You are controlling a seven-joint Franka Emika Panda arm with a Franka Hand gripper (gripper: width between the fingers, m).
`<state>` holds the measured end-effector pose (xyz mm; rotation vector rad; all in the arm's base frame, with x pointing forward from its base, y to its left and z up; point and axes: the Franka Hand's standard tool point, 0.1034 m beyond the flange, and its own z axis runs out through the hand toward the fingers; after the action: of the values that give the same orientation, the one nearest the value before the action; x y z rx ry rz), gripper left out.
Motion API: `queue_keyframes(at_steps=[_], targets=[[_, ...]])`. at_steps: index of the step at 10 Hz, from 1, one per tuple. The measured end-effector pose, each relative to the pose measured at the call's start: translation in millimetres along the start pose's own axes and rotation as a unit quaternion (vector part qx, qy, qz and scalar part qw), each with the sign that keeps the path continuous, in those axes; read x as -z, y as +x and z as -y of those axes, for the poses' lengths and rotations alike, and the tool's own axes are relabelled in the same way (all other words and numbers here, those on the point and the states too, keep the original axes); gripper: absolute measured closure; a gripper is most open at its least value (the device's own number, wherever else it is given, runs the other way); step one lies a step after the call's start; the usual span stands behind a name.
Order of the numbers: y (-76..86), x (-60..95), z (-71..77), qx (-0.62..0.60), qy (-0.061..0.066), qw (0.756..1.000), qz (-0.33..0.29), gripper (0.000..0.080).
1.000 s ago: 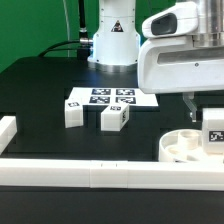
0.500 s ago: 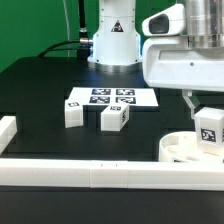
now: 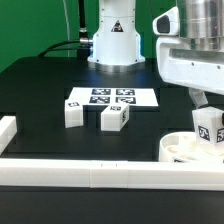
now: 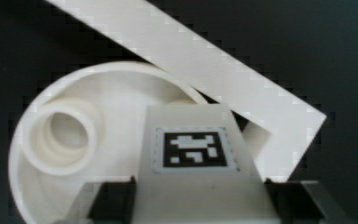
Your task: Assemble stool
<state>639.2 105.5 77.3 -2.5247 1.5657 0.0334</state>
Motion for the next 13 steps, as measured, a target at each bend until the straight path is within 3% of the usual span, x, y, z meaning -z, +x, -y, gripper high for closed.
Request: queue_keyframes(at_steps=[6, 13], targets=[[-5.0, -1.4, 2.5, -0.213, 0.004, 0.977, 0.013, 0.0459], [-4.5, -1.7, 3.6, -0.385, 0.012, 0.922, 0.034, 0.0459]])
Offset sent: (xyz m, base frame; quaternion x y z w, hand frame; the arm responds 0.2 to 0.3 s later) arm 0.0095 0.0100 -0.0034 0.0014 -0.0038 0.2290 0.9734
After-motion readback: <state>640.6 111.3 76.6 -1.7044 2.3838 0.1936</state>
